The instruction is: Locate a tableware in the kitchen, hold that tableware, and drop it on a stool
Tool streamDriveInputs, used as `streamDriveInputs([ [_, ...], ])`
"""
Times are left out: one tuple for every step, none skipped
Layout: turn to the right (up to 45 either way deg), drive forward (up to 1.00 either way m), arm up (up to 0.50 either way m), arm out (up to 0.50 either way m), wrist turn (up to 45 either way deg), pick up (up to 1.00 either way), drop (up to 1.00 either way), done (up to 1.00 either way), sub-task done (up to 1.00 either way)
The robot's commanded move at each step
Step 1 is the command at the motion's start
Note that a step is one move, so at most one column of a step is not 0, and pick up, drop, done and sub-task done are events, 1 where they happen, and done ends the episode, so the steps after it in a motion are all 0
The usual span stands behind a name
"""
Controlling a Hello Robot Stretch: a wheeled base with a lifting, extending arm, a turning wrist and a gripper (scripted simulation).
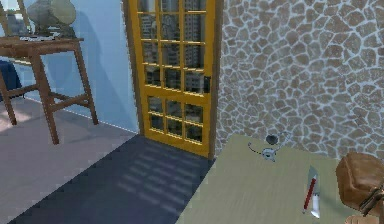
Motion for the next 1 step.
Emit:
streamDriveInputs([
  [0.0, 0.00, 0.00, 0.00, 45.0, 0.00, 0.00, 0.00, 0.00],
])
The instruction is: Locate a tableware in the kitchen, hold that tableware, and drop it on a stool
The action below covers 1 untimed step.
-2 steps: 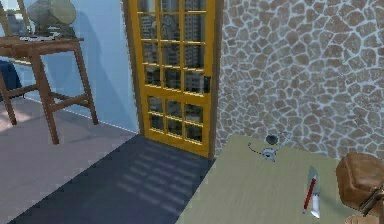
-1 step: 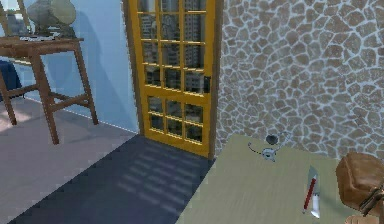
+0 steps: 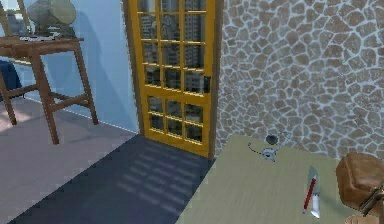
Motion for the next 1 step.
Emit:
streamDriveInputs([
  [0.0, 0.00, 0.00, 0.00, 45.0, 0.00, 0.00, 0.00, 0.00],
])
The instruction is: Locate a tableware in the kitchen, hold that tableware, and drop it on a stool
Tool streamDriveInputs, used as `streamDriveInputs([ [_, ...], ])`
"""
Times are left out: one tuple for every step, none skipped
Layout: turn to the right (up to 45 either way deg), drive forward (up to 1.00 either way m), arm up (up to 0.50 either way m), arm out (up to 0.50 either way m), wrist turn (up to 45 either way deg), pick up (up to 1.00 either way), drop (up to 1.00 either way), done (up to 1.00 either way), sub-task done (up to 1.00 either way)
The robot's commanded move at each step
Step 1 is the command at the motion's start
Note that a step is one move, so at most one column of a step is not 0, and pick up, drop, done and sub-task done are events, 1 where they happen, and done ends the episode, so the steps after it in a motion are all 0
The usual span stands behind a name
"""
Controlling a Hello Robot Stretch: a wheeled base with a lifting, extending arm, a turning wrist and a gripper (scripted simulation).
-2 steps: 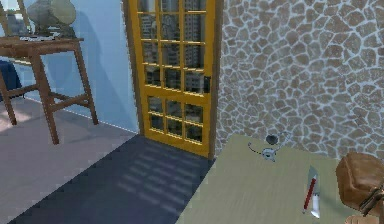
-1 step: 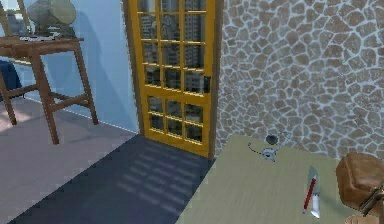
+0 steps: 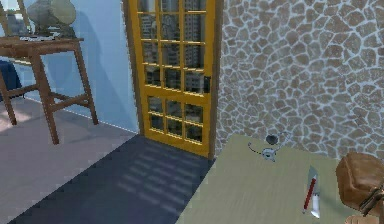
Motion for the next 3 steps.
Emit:
streamDriveInputs([
  [0.0, 0.00, 0.00, 0.00, 3.0, 0.00, 0.00, 0.00, 0.00],
  [0.0, 0.00, -0.30, 0.00, 0.0, 0.00, 0.00, 0.00, 0.00],
  [0.0, 0.00, 0.00, 0.00, 0.0, 1.00, 0.00, 0.00, 0.00],
])
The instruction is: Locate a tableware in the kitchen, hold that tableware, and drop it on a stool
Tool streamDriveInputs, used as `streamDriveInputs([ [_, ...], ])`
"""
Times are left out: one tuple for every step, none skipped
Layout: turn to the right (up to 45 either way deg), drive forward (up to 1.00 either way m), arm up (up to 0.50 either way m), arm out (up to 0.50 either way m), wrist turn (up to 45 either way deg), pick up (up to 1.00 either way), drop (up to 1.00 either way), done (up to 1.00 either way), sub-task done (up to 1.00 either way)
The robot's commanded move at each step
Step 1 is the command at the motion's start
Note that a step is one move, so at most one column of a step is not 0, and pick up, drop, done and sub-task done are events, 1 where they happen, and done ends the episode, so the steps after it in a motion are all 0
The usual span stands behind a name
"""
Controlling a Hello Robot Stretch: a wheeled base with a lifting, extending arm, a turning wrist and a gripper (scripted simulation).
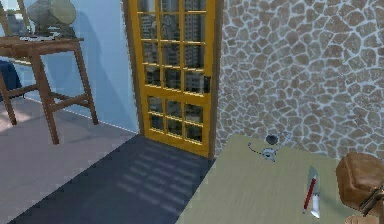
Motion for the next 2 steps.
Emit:
streamDriveInputs([
  [0.0, 0.00, 0.10, 0.00, 0.0, 0.00, 0.00, 0.00, 0.00],
  [0.0, 0.00, 0.26, 0.00, 0.0, 0.00, 0.00, 0.00, 0.00],
])
